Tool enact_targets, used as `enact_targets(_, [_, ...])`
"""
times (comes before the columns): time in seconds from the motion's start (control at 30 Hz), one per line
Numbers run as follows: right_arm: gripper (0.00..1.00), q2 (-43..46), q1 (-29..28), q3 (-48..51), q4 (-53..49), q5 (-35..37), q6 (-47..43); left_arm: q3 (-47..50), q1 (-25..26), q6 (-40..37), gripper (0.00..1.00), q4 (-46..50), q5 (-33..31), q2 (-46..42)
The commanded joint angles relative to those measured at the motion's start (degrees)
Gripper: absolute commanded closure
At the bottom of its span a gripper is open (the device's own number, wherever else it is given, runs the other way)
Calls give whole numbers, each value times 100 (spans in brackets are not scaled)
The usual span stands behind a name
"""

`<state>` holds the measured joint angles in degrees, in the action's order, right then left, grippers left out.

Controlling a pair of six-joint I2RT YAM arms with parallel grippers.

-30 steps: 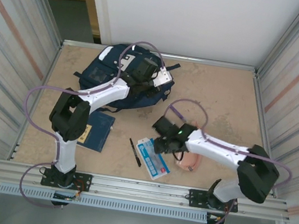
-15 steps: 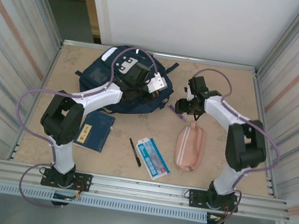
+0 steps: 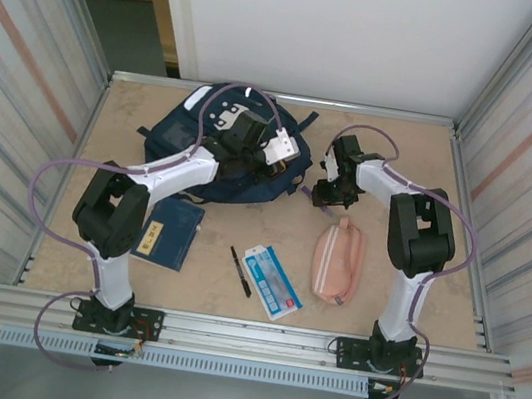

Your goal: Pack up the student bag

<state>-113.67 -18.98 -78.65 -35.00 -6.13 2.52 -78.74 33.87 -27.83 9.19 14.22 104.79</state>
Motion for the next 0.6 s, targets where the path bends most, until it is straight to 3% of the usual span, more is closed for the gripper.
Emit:
enact_targets(0.0, [56, -52, 18, -13, -278, 376, 131, -304, 101, -177, 100, -339, 361, 13])
enact_targets(0.23, [71, 305, 329, 409, -228, 667, 610, -359, 236, -534, 100, -258, 437, 76])
enact_targets(0.4, [73, 737, 984, 881, -113, 657, 1122, -624, 450, -1042, 100, -262, 782, 347])
enact_targets(0.57, [75, 1275, 1549, 1531, 28, 723, 1306, -1396, 777, -1625, 100, 396, 1262, 856])
